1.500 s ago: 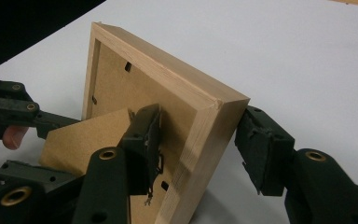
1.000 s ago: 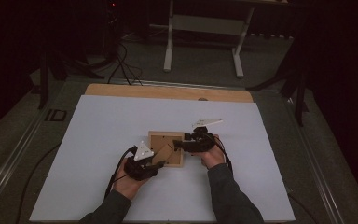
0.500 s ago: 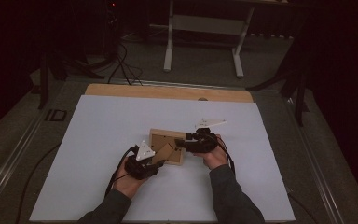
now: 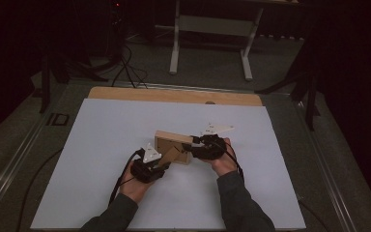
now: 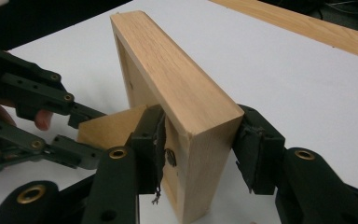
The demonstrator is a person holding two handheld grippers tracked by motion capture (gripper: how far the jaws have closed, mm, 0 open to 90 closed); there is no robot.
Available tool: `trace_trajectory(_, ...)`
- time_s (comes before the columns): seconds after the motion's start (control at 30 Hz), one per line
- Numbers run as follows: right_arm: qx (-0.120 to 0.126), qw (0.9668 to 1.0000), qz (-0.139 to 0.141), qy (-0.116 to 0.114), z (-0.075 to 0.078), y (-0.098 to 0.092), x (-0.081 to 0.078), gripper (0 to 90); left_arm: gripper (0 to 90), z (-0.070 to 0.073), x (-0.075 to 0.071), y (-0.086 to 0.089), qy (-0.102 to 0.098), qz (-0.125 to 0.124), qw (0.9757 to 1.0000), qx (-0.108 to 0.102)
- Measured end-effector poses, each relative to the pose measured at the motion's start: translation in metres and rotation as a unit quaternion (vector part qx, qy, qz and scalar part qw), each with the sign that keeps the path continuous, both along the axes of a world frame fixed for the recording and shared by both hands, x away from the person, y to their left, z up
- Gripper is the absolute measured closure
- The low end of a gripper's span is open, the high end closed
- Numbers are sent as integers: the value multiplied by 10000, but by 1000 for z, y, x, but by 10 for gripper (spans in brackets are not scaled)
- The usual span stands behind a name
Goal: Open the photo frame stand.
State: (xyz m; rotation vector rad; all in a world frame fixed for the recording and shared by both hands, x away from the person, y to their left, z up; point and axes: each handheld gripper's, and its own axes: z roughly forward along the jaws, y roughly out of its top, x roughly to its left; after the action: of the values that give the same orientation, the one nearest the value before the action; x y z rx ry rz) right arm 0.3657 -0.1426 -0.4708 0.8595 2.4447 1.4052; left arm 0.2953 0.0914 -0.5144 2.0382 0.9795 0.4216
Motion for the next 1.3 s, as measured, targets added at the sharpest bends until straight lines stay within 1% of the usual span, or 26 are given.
trace_trajectory(0.1,-87,9999,-5,-100,1,2,-2,545,670,-1,0,-1,-13,-12,10000,88)
trace_trajectory(0.2,-138,9998,12,-142,2,3,-5,541,670,-2,-1,-2,-36,-30,9998,168)
trace_trajectory(0.37,-185,9996,22,-194,2,5,-10,528,670,-3,0,-2,15,-80,9998,185)
trace_trajectory(0.47,-171,9996,77,-202,1,5,-14,526,666,-2,1,1,73,-101,9999,57)
trace_trajectory(0.53,-101,9998,88,-170,1,5,-16,513,666,-1,2,3,140,-131,9998,-23)
trace_trajectory(0.6,-33,9998,124,-140,0,5,-17,506,665,-1,2,4,159,-147,9997,-90)
trace_trajectory(0.7,-2,9998,169,-119,0,5,-19,502,665,1,2,6,190,-212,9994,-186)
trace_trajectory(0.83,68,9997,218,-60,-2,5,-23,488,669,1,2,7,208,-282,9992,-172)
trace_trajectory(1.03,111,9996,275,-39,-4,6,-27,475,669,2,1,8,226,-336,9990,-172)
trace_trajectory(1.17,191,9992,341,16,-7,7,-31,447,668,2,0,8,322,-425,9985,-160)
trace_trajectory(1.3,156,9992,359,13,-7,8,-34,436,665,2,-1,7,384,-463,9980,-206)
